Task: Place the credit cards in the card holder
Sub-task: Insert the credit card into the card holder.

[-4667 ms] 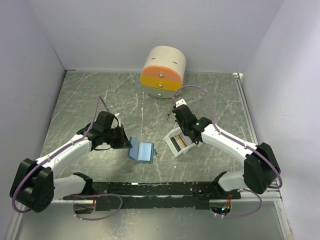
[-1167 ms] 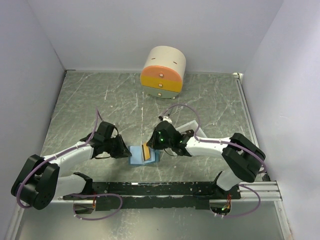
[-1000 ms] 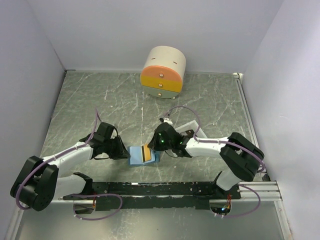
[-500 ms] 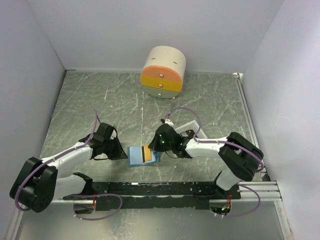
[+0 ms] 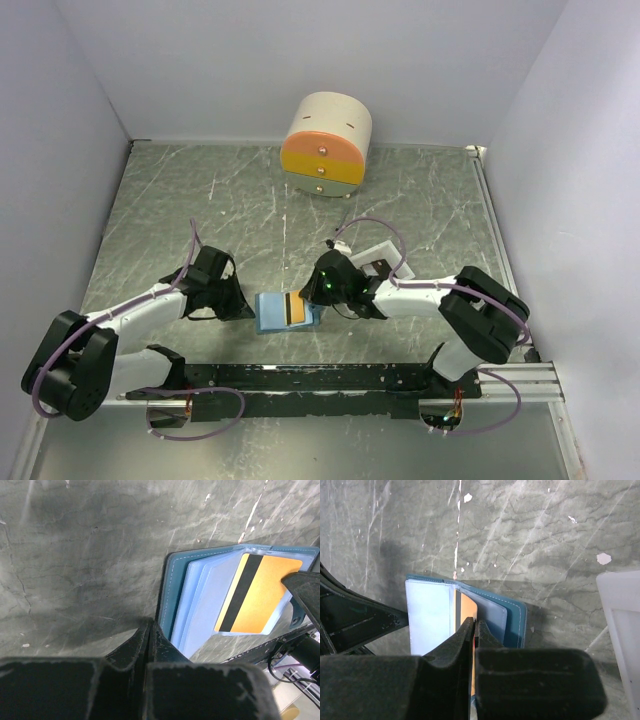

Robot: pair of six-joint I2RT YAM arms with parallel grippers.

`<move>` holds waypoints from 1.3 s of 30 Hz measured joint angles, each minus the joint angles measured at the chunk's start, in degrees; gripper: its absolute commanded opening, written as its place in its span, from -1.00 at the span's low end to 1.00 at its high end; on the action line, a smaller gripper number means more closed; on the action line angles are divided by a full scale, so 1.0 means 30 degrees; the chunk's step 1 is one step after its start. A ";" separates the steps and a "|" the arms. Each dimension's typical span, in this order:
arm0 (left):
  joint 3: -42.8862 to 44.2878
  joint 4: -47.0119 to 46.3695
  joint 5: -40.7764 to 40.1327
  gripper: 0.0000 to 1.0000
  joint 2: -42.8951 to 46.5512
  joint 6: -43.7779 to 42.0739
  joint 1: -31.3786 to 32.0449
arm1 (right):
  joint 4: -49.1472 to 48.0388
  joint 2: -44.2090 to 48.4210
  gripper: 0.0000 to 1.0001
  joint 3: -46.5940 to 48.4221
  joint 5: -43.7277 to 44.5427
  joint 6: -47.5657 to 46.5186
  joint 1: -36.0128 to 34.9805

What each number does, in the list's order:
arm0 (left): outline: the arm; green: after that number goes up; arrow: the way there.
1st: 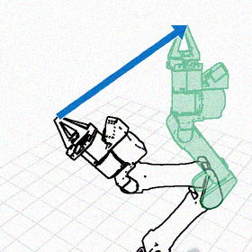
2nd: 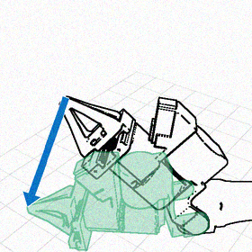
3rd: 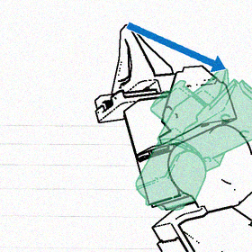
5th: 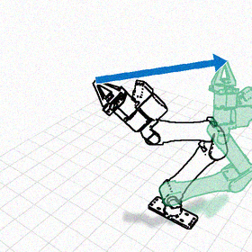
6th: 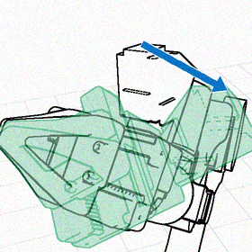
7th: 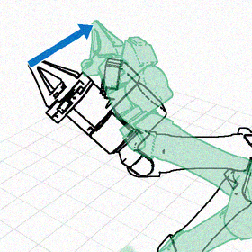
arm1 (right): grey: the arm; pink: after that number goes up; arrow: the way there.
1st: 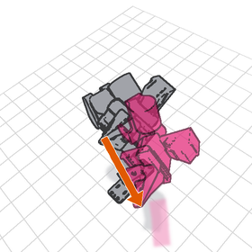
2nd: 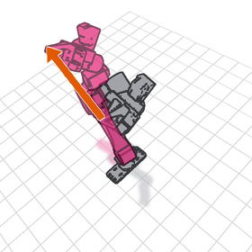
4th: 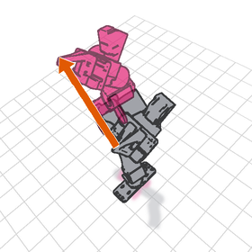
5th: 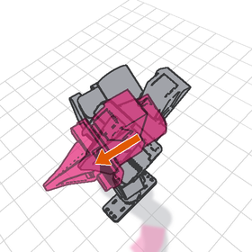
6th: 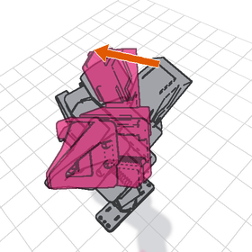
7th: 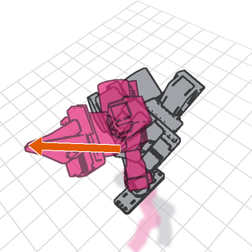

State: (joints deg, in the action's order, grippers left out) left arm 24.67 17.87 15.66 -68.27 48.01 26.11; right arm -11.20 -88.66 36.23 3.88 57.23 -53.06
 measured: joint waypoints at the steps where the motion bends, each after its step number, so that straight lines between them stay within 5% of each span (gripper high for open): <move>1: 0.0000 0.0000 0.0000 -0.83 -0.0022 0.0000 0.0000 | -0.0051 -0.0044 -1.00 0.0007 -0.0007 0.0022 0.0000; 39: -0.0044 -0.0175 0.0080 -0.84 -0.0219 0.0000 0.0000 | -0.1574 -0.1217 -1.00 0.0153 -0.0233 0.0313 -0.0357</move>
State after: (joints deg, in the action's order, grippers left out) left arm 24.53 17.34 15.90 -68.93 48.01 26.11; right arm -15.92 -92.31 36.69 3.18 58.17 -54.13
